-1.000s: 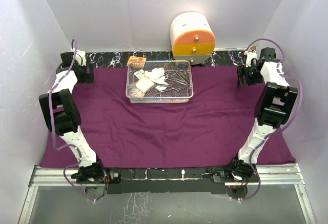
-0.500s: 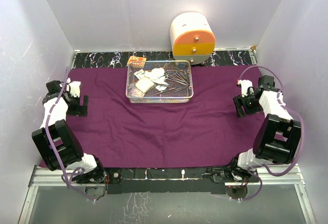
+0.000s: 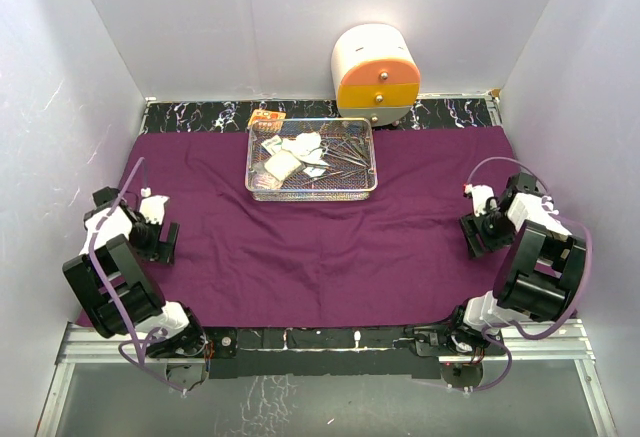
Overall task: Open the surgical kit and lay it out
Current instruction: Smooth out the surgical kit at the center of the board.
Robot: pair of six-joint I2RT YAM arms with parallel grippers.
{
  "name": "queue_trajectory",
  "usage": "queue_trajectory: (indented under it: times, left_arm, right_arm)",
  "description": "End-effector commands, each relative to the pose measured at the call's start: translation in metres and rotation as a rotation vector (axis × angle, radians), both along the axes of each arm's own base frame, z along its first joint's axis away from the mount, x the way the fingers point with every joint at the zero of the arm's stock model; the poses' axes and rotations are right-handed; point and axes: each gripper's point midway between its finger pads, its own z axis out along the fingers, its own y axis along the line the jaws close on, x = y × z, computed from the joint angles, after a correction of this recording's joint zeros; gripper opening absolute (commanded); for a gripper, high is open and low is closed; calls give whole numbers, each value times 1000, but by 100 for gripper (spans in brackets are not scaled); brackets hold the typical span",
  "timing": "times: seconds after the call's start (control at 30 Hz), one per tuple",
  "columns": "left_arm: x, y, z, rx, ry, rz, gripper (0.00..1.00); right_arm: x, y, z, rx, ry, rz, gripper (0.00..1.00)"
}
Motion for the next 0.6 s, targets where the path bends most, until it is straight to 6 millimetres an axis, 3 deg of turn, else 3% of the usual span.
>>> queue_trajectory:
  times: [0.0, 0.27, 0.57]
  left_arm:
    - [-27, -4, -9, 0, 83, -50, 85]
    - [-64, -3, -24, 41, 210, -99, 85]
    - [-88, -1, -22, 54, 311, -149, 85]
  right_arm:
    - [-14, -8, -9, -44, 43, 25, 59]
    - [-45, -14, -13, -103, 145, 49, 59]
    - [-66, -15, -10, -132, 210, 84, 60]
